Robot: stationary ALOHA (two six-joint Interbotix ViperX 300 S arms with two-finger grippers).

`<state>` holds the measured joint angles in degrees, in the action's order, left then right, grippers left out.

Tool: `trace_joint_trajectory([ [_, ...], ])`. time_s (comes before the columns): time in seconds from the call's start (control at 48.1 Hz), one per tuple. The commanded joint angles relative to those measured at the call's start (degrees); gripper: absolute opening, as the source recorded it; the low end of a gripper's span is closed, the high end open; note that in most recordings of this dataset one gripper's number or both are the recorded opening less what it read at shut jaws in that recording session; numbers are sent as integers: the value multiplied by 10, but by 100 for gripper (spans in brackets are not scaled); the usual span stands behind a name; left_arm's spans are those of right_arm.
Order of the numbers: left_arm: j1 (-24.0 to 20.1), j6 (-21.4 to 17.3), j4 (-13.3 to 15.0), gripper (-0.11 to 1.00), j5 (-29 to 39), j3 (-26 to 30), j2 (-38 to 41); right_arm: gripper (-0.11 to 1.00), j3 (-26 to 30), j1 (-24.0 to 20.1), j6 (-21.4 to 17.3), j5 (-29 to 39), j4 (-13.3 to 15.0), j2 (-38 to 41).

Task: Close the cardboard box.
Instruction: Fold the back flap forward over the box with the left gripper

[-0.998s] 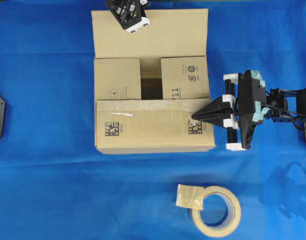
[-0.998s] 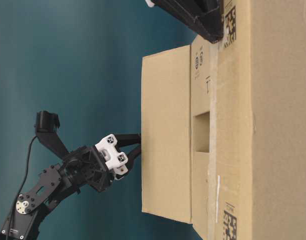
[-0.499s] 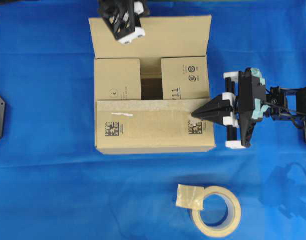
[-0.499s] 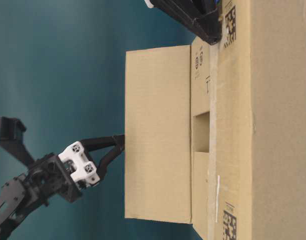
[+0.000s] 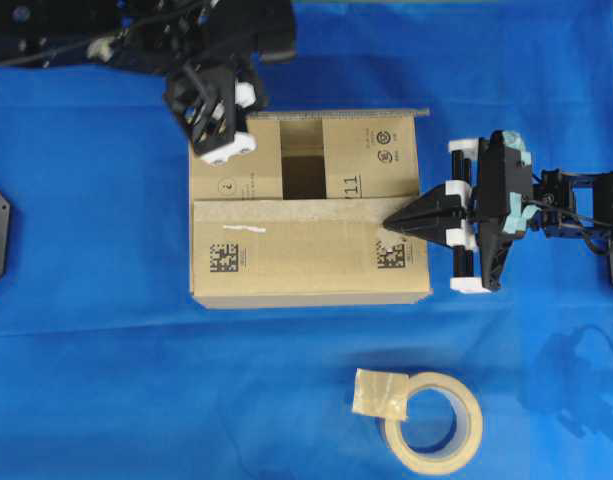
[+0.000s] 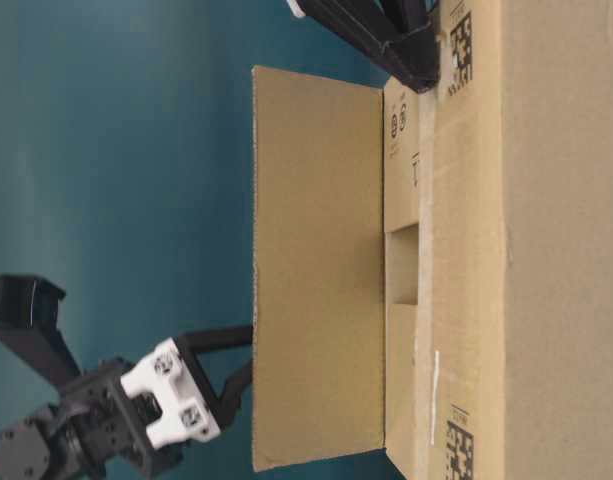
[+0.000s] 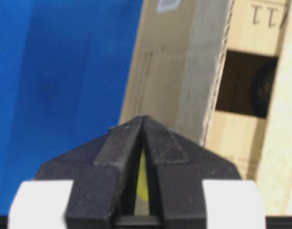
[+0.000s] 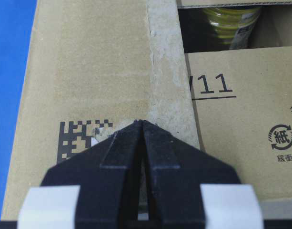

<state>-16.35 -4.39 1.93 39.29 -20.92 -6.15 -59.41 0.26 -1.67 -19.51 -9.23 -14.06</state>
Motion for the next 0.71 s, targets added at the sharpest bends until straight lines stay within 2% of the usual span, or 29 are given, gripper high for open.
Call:
trace_joint_trajectory([
  [0.0,15,11,2,0,-18,-11,-27,0,7,4,1,-4,1,-8],
  [0.27,45,62,2,0,-83,-85,-59,0,8,4,1,-4,1,-8],
  [0.686,71,134,2,0,-217,-193,-54,0,8,4,4,-4,2,-8],
])
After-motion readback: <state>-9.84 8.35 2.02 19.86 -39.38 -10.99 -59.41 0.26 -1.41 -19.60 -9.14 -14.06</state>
